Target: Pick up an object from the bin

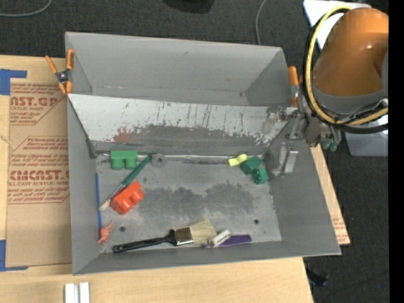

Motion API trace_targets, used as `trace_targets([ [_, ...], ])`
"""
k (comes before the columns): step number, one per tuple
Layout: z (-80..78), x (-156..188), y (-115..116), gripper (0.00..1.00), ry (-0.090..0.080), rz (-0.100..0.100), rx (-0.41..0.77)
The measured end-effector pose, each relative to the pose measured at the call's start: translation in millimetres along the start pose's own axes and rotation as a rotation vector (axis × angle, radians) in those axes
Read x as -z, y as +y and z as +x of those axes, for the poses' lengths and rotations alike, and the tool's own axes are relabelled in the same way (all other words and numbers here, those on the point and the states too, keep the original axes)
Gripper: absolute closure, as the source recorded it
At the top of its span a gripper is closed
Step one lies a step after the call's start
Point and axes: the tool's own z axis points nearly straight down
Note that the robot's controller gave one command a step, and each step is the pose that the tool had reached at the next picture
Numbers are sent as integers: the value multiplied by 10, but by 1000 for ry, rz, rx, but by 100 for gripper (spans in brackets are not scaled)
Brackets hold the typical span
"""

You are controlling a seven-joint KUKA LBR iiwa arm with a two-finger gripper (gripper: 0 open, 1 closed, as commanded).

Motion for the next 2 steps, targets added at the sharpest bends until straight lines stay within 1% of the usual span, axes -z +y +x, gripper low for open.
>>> trace_targets([
  [1,-161,-337,158,0,-2,1,-94],
  [2,60,-815,-36,0,-8,0,62],
])
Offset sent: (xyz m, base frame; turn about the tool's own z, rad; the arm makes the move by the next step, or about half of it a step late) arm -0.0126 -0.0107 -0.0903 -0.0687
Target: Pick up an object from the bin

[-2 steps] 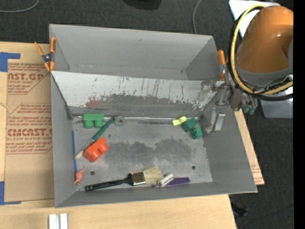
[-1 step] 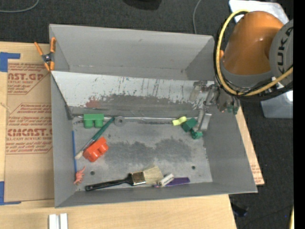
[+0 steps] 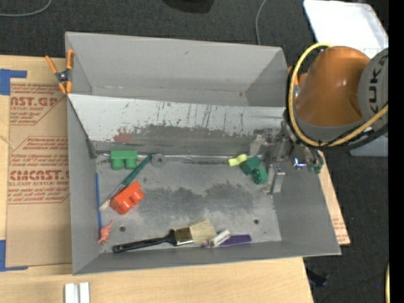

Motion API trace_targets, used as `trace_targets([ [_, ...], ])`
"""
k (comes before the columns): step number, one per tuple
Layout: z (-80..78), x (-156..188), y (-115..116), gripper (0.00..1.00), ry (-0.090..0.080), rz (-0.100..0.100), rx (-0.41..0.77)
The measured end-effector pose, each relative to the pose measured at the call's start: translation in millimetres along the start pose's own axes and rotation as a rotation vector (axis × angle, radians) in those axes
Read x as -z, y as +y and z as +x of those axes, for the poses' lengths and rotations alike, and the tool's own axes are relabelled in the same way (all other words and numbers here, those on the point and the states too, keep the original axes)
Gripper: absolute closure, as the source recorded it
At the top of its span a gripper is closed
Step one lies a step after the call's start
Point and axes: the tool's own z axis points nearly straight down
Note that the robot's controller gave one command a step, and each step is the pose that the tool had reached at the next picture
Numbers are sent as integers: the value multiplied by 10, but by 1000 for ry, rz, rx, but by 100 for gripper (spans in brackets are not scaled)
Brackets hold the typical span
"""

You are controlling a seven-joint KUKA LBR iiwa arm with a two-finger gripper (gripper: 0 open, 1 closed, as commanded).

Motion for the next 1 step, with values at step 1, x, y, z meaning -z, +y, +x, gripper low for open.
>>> trace_targets([
  [1,223,-530,51,0,-2,0,-91],
])
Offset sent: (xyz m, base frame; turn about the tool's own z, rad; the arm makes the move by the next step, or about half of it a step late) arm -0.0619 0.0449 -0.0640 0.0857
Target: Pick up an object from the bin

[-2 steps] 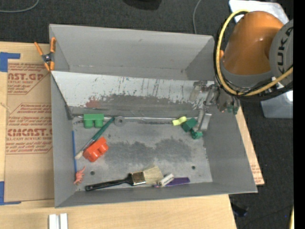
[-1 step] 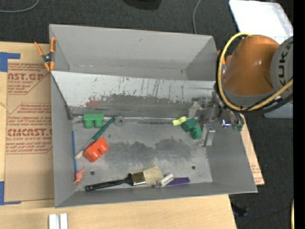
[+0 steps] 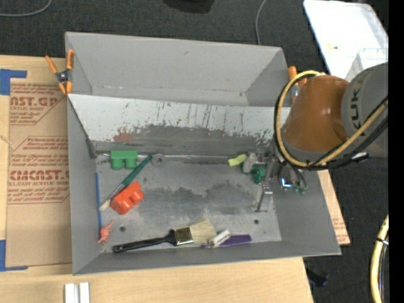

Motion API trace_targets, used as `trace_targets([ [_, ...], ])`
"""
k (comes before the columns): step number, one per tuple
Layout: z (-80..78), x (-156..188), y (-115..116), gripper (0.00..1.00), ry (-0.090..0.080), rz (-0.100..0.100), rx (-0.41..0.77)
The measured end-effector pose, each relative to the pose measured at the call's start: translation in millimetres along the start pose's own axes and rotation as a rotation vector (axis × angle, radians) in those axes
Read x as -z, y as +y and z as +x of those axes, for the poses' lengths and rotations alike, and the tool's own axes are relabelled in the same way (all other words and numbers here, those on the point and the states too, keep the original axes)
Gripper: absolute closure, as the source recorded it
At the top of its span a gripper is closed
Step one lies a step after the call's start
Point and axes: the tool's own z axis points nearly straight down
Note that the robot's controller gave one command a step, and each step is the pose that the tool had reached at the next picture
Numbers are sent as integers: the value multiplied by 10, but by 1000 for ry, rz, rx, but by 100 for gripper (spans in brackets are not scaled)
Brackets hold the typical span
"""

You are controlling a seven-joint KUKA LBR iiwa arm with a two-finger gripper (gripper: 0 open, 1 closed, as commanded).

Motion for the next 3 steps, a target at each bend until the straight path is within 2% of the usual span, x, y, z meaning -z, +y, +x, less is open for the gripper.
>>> trace_targets([
  [1,429,-95,362,0,0,1,5],
  [2,463,-430,-136,0,0,1,-4],
  [3,184,-428,224,0,1,0,-13],
])
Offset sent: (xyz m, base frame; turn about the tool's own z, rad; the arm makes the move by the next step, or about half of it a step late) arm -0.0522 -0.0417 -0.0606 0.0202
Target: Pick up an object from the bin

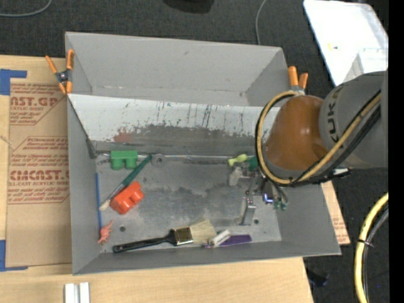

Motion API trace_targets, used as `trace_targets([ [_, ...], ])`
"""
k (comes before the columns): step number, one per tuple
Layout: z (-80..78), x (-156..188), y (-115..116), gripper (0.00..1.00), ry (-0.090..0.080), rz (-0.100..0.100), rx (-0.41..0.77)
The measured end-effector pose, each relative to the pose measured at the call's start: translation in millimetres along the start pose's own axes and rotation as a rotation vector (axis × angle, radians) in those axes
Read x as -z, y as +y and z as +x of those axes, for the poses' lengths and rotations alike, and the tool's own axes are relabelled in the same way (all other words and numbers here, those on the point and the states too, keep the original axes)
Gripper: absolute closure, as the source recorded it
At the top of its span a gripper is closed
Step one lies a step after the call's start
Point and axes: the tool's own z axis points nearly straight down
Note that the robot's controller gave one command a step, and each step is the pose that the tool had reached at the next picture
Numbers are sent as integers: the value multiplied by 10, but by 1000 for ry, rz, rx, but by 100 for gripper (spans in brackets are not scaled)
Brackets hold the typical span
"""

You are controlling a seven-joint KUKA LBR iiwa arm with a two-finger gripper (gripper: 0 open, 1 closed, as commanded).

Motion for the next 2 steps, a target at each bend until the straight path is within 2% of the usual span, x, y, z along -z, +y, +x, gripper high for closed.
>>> trace_targets([
  [1,-374,-243,-45,0,5,1,4],
  [2,-428,-199,391,0,0,0,45],
])
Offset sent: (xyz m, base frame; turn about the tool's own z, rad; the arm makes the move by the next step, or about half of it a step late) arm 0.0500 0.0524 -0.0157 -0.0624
